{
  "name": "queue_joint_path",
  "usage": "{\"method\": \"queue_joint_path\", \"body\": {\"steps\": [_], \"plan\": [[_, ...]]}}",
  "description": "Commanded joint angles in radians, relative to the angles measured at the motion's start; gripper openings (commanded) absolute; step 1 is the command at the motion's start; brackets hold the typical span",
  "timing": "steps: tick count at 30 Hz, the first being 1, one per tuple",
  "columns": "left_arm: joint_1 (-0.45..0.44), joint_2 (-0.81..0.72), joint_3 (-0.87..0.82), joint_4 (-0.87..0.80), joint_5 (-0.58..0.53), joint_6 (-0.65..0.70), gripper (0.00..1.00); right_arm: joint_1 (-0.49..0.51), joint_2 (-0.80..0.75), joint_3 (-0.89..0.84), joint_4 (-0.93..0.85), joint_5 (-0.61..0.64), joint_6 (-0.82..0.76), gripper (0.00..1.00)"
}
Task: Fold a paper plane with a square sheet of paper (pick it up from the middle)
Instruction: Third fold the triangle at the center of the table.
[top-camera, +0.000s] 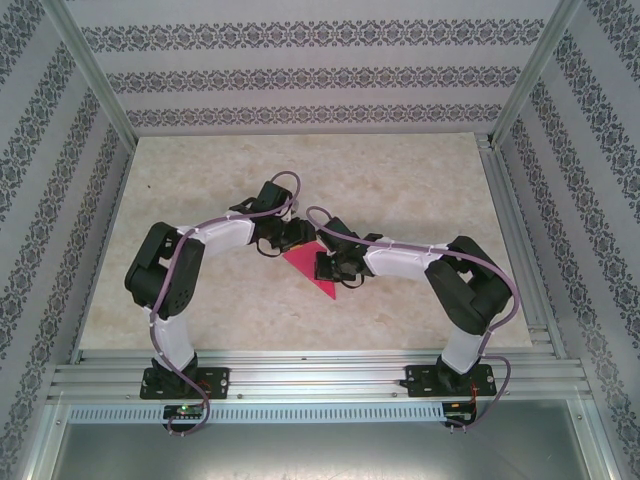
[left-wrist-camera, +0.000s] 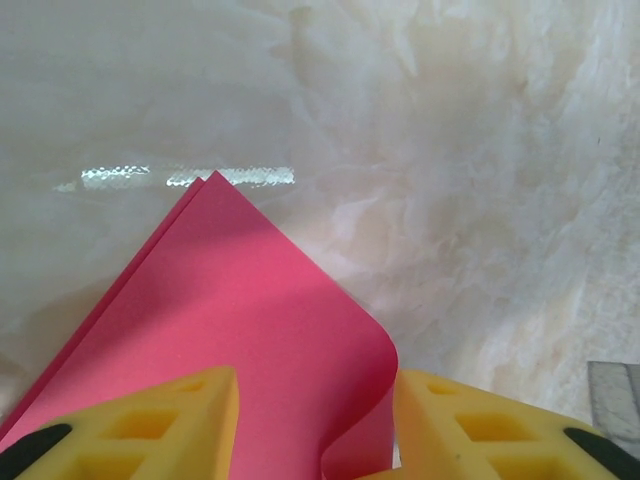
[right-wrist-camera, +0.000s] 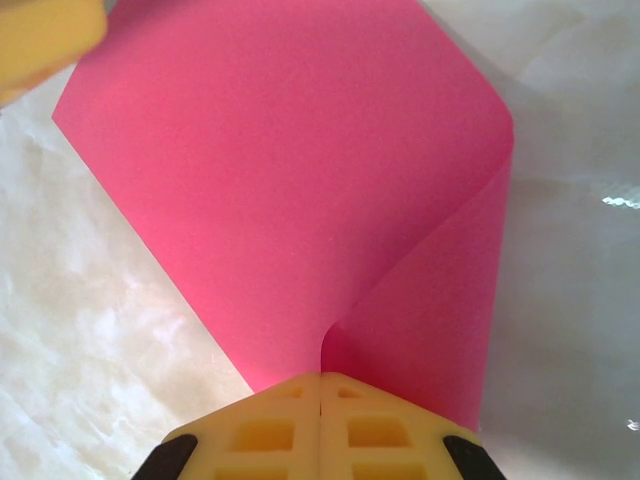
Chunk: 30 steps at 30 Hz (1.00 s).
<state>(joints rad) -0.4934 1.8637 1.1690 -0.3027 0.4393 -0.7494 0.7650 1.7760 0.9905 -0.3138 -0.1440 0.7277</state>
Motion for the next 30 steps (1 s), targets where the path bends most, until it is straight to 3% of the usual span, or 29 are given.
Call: {"method": "queue_joint_path", "body": {"steps": [1,11,19,30], "plan": [[-0.010,-0.049,-0.025,0.014,-0.008,-0.031,0.44,-0.002,0.024,0.011,0.038,-0.011,0.008,0.00],[-0.010,-0.115,-0.082,0.025,-0.035,-0.052,0.43,-0.031,0.037,-0.078,0.180,-0.085,0.072,0.01],[-0.010,-0.119,-0.084,0.013,-0.029,-0.042,0.43,-0.053,0.013,-0.128,0.190,-0.093,0.059,0.02],[-0.010,-0.135,-0.097,0.017,-0.030,-0.048,0.43,-0.138,0.068,-0.335,0.602,-0.281,0.209,0.02]]}}
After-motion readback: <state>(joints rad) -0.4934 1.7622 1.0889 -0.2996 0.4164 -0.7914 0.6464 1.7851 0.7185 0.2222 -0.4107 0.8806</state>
